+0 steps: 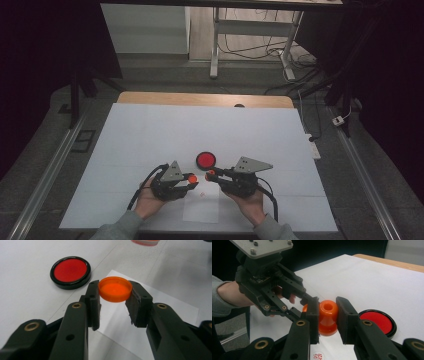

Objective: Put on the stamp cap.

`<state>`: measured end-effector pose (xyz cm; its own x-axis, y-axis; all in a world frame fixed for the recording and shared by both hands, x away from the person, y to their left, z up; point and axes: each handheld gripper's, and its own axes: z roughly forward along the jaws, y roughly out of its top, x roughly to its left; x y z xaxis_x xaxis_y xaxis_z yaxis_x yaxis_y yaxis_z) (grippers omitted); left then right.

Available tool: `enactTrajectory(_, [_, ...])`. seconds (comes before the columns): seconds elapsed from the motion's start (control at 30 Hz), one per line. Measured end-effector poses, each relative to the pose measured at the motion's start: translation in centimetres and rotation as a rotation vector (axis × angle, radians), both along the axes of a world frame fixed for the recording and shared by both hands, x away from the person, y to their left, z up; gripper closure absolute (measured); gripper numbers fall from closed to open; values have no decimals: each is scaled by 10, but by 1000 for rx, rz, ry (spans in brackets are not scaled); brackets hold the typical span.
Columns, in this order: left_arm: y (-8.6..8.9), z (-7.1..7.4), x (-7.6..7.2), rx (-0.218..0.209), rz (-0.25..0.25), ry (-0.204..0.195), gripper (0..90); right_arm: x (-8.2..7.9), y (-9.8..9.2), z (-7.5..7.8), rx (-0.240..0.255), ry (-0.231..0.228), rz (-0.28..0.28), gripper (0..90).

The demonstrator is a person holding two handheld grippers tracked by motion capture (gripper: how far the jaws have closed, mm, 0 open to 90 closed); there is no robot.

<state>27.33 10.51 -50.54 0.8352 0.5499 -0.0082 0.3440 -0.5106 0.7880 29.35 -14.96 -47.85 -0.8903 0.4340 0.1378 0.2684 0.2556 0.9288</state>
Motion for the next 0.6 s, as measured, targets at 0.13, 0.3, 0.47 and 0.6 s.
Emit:
enactTrajectory(0.13, [-7,0,2,5,-10,-1,643,0,0,0,1,-1,2,728])
enactTrajectory(0.3, [-13,0,4,10,-23,-3,643,0,1,0,1,-1,2,728])
enactTrajectory(0.47, [-22,1,7,8,-36,-5,643,0,1,0,0,-3,1,728])
enactTrajectory(0.6, [-29,1,9,10,-46,-7,643,1,0,0,4,1,-3,727])
